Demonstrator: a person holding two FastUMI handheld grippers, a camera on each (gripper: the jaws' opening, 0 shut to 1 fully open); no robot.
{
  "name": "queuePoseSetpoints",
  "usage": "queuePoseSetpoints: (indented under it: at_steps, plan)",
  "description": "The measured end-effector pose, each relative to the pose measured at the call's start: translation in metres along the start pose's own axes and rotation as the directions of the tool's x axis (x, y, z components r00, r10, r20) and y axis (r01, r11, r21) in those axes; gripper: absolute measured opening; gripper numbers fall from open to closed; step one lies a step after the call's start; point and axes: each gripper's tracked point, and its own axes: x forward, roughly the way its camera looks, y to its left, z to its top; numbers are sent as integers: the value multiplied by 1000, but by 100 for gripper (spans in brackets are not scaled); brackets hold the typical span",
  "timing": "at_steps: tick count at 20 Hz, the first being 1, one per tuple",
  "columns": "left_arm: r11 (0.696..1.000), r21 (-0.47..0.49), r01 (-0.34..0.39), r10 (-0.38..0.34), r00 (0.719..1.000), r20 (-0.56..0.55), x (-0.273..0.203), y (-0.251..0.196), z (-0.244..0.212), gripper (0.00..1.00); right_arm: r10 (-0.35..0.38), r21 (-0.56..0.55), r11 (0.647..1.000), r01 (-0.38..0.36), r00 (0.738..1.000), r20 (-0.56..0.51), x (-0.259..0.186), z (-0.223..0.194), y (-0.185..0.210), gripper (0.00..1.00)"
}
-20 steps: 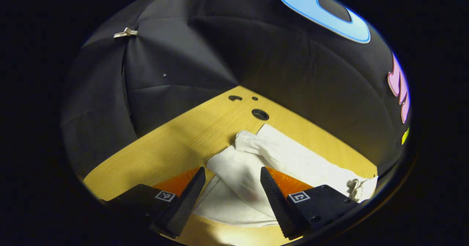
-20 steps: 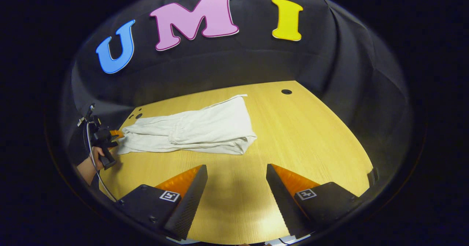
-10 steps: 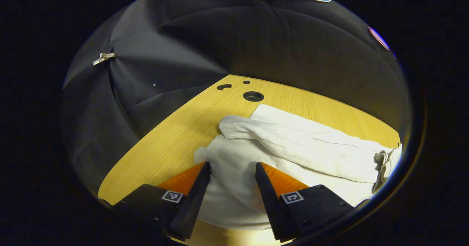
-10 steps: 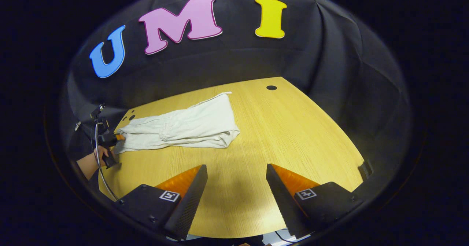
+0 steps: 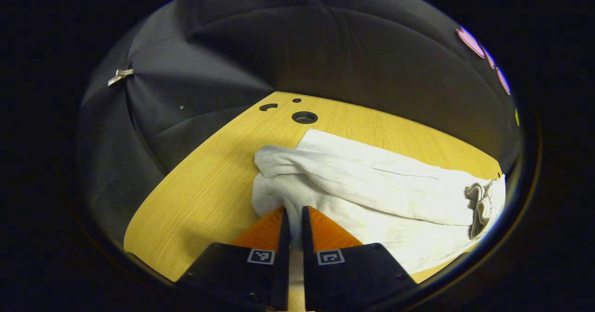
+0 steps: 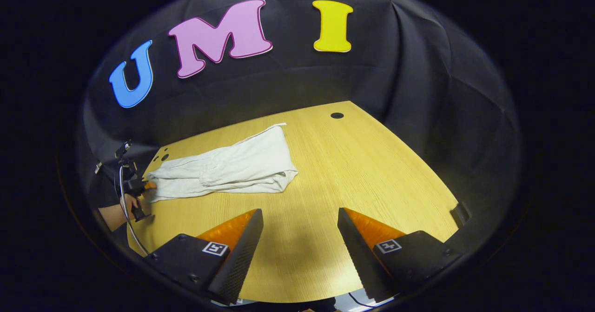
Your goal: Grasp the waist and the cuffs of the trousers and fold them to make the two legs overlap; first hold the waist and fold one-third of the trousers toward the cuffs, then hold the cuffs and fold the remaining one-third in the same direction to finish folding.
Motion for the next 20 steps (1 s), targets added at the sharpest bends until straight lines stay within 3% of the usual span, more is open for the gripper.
queuePoseSetpoints:
  at_steps: [1,4,9,12,15,20]
  plan:
    - [1000,5,-1,1,1000,1,1,-1,0,12,-12,-13,1000,12,1000,4,-2,-1,-5,99]
    - [1000,17,-2,2,1000,4,1,-1,3,6,-46,-12,999,46,999,19,-6,4,-20,99]
    - [999,-33,15,-15,1000,-5,-8,-4,9,6,-61,13,998,60,997,48,-12,14,-29,99]
    - [994,-99,44,-40,998,45,-25,-12,34,2,-58,6,998,58,997,49,-13,15,-32,99]
    - [987,-142,69,-57,994,90,-44,-22,65,5,-41,3,999,41,998,53,-13,20,-33,99]
    - [984,-144,104,-82,985,153,-75,-55,105,5,3,-13,1000,-2,999,47,-7,28,-41,99]
